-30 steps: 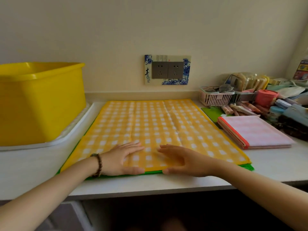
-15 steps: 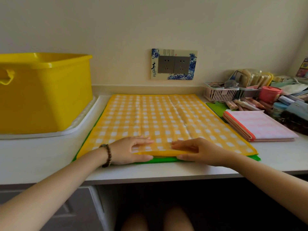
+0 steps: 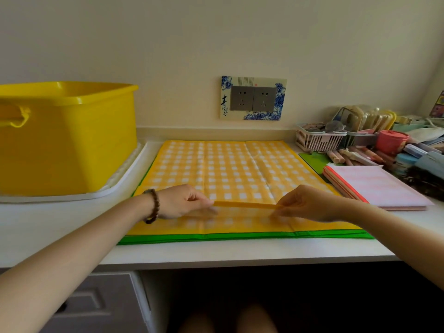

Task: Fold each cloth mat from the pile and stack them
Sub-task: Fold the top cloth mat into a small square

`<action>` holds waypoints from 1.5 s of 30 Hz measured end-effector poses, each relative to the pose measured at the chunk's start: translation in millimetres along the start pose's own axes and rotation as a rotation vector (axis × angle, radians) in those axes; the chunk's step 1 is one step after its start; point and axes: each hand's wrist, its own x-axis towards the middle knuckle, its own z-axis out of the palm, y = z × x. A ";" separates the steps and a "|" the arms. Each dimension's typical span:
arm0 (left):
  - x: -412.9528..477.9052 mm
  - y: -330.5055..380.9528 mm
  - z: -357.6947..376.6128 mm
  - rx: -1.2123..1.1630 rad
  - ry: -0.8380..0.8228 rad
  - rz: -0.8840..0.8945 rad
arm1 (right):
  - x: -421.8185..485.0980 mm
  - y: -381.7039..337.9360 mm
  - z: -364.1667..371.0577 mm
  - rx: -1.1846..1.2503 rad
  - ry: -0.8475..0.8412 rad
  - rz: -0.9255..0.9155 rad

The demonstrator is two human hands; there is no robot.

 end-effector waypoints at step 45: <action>106.4 -12.9 -0.2 0.440 0.120 -0.257 | 191.2 70.9 -27.7 -0.075 0.515 0.241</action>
